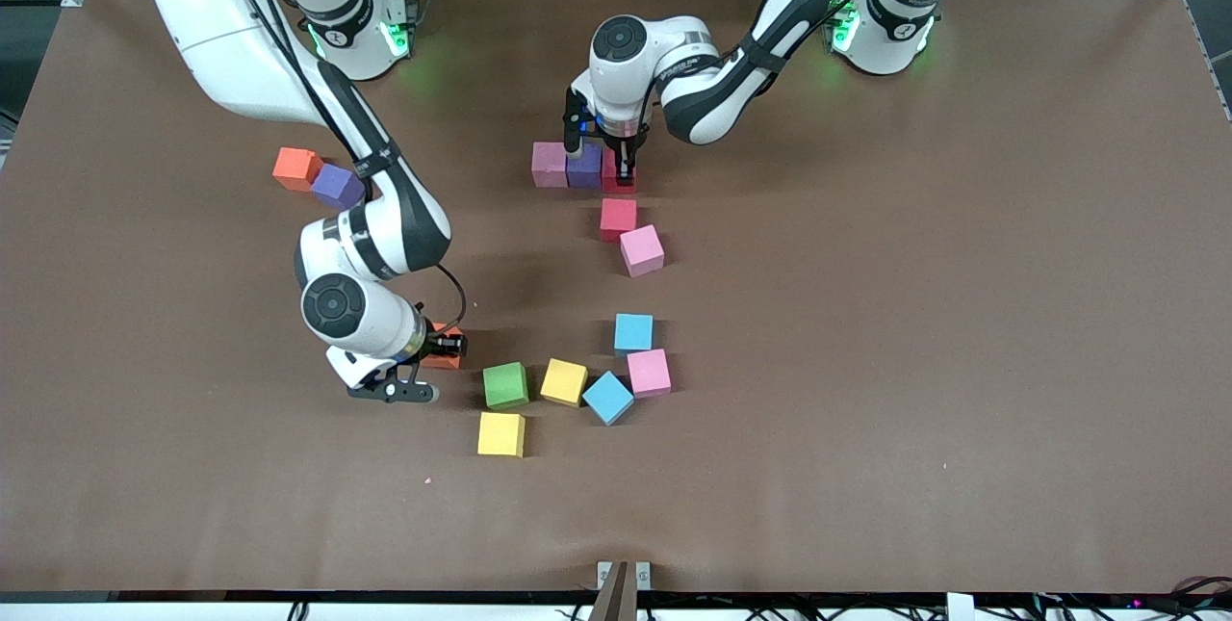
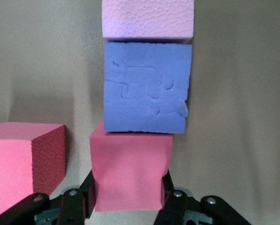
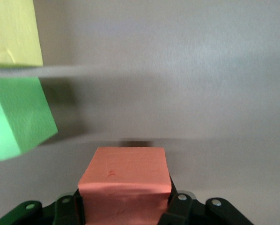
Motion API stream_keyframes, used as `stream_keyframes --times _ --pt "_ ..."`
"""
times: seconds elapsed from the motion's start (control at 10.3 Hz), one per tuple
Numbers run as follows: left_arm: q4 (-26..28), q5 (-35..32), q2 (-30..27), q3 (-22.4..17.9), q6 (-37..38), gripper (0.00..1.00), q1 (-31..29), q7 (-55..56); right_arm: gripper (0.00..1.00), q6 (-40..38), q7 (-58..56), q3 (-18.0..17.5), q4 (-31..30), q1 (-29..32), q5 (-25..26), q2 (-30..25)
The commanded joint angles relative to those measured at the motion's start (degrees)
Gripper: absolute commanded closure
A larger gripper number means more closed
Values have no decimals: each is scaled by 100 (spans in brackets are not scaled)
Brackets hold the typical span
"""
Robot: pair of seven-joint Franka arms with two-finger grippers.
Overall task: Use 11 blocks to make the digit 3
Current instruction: 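Carry the orange cube toward the cluster while the left gripper holds pink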
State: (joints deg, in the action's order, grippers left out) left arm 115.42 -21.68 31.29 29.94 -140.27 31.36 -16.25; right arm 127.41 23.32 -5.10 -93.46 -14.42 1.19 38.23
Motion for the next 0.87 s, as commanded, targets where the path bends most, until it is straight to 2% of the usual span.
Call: stream_keyframes --times 0.0,0.78 --pt "165 -126 149 20 43 86 37 201 91 55 -21 -122 -742 19 48 -570" --pt "104 -135 202 47 202 86 204 509 94 -15 -12 -545 -2077 19 -22 -1625"
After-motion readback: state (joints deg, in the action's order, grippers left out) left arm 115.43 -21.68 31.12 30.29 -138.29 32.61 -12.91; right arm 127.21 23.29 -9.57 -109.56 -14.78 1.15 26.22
